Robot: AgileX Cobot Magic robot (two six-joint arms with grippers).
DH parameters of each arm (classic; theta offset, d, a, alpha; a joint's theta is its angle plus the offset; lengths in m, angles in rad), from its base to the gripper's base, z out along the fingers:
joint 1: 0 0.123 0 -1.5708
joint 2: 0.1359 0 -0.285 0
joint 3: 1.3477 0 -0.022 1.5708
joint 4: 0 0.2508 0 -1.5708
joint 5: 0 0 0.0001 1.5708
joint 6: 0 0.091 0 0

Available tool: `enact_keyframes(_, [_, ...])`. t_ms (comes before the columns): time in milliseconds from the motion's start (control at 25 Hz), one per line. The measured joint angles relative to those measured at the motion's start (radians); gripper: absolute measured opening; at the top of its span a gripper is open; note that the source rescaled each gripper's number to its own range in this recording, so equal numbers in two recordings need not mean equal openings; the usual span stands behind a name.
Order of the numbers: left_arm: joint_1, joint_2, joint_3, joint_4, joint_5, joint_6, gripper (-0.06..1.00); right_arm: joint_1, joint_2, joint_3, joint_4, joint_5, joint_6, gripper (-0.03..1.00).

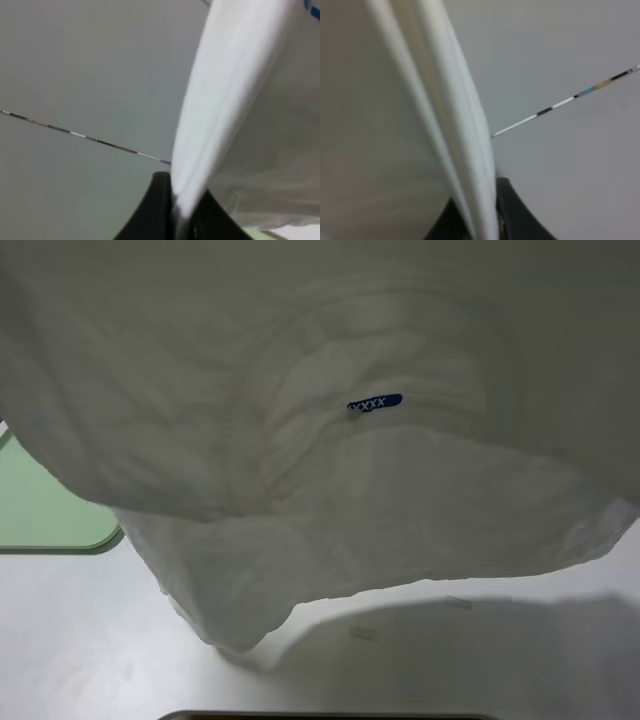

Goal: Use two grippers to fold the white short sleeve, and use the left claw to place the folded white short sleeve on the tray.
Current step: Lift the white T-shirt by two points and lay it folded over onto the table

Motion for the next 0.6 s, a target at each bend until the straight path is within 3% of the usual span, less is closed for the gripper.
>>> enact_keyframes(160, [-0.002, -0.035, 0.000, -0.022, 0.026, 0.000, 0.00, 0.000, -0.020, 0.000, -0.002, 0.096, 0.001, 0.04])
enact_keyframes(280, [-0.002, -0.038, 0.000, -0.024, 0.034, 0.000, 0.00, 0.000, -0.020, 0.000, -0.002, 0.104, 0.001, 0.04])
enact_keyframes(600, [-0.002, 0.055, -0.001, 0.017, 0.012, 0.000, 0.00, 0.000, 0.084, 0.000, -0.077, 0.000, 0.001, 0.04])
